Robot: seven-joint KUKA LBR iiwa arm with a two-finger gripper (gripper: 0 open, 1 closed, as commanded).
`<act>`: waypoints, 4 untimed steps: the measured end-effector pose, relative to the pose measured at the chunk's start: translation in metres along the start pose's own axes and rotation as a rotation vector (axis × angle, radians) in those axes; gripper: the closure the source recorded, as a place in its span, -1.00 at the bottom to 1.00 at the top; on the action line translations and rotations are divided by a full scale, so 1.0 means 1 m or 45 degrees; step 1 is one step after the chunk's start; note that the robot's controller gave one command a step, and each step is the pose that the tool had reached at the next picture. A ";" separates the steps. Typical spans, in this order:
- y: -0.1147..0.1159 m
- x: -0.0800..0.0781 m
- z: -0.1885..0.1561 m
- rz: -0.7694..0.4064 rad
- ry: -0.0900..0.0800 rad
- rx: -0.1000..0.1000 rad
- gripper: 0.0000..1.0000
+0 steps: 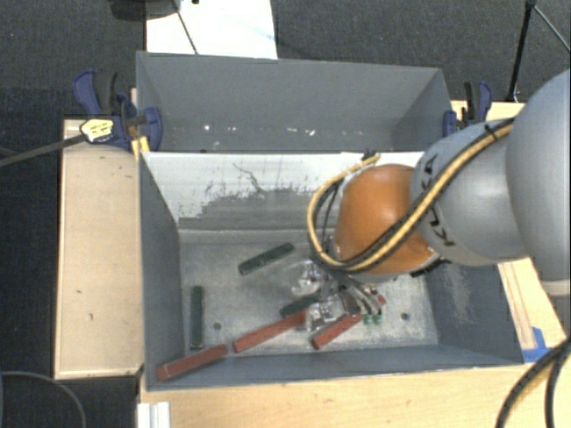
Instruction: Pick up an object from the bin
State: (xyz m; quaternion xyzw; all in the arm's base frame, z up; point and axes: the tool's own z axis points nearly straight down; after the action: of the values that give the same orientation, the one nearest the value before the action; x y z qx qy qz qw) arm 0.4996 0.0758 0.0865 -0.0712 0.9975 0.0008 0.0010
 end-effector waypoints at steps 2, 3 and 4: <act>-0.004 0.008 -0.130 0.026 0.000 0.001 -1.00; -0.004 0.008 -0.130 0.026 0.000 0.001 -1.00; -0.008 0.006 -0.086 -0.032 -0.011 0.002 -1.00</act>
Offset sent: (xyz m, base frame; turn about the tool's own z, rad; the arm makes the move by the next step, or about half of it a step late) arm 0.0000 0.0000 0.0000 0.0000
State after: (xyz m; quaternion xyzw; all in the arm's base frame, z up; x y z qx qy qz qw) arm 0.4942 0.0673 0.1722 -0.0838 0.9965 0.0004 0.0055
